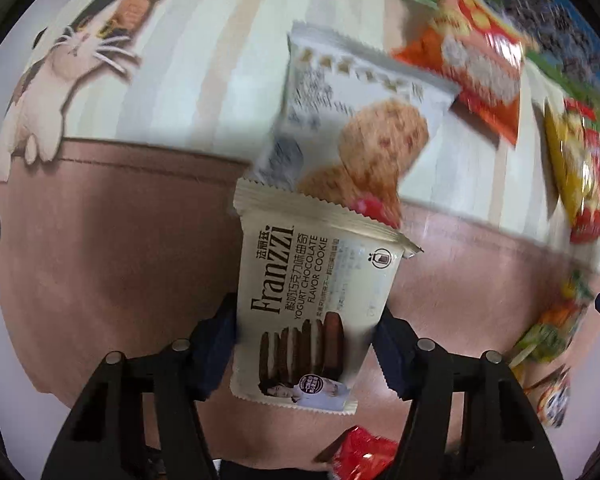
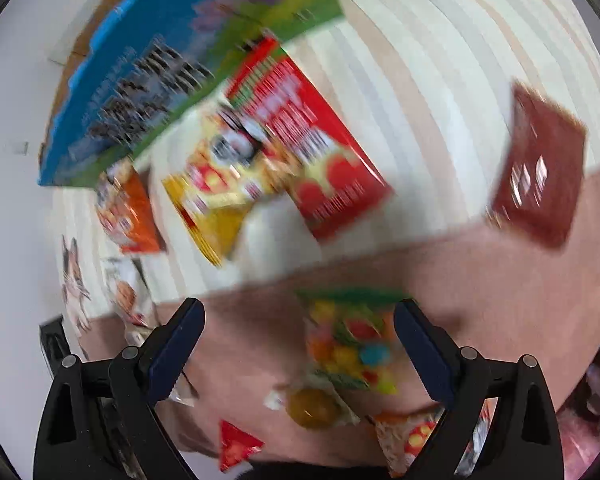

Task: Organize snacks
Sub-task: 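Grasp the Franzzi cookie pack with left tool while right grasps panda snack bag, then carry the Franzzi pack and panda bag over the cardboard box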

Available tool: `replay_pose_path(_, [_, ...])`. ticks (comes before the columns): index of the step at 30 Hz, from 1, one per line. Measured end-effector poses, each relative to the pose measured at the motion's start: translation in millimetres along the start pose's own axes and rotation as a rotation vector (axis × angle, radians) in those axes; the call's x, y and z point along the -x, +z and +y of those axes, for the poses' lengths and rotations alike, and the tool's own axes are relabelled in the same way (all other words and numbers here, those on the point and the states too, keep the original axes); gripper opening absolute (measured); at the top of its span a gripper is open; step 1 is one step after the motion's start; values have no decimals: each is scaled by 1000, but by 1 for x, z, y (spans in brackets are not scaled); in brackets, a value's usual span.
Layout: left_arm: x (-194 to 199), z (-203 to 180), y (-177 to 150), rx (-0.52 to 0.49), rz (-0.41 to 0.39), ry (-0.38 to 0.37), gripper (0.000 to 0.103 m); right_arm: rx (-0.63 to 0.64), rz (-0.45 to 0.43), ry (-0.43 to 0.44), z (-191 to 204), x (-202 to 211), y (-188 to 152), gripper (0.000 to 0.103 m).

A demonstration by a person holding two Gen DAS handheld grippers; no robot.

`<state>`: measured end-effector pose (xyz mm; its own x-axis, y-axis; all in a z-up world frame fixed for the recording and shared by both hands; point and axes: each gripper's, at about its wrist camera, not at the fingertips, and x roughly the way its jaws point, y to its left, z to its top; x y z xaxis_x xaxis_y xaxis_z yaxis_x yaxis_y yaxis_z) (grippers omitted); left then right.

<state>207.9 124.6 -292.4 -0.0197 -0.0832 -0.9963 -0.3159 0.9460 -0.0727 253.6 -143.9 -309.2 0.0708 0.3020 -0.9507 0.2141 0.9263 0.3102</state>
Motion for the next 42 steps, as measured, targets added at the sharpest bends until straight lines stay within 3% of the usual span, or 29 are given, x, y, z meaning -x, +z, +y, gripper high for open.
replay_pose_path(7, [-2,5,-1,60,9,-33,60,-219,-1,134,22,-18,50,98])
replay_pose_path(11, [-6,-1,-4,72,9,-36,60,-310,-4,64,33,-46,72,95])
replay_pose_path(13, [-6,0,-10,74,12,-41,60,-311,13,34,37,-58,77,87])
replay_pose_path(14, [-5,0,-9,75,14,-44,60,-289,29,25,41,-63,77,69])
replay_pose_path(20, [-4,11,-1,92,25,-80,60,181,77,-110,80,-70,59,64])
replay_pose_path(25, [-7,15,0,86,21,-81,61,543,200,-169,99,-76,17,64])
replay_pose_path(28, [-9,12,1,69,20,-62,61,656,188,-227,106,-78,-3,65])
replay_pose_path(29, [-9,10,1,61,23,-54,61,661,173,-234,106,-78,-4,70])
replay_pose_path(30, [-11,9,1,51,26,-47,61,646,163,-244,105,-78,-4,82])
replay_pose_path(32, [-12,7,0,41,35,-41,61,570,132,-223,98,-71,-3,90])
replay_pose_path(36, [-15,9,1,51,34,-49,62,403,93,-151,78,-58,9,90])
replay_pose_path(40, [-15,6,-2,48,22,-29,62,296,43,-180,65,-60,18,90])
replay_pose_path(41, [-15,4,-2,48,14,-26,62,295,31,-194,67,-61,20,87])
replay_pose_path(42, [-14,0,-4,44,1,-16,58,304,12,-217,73,-63,20,75])
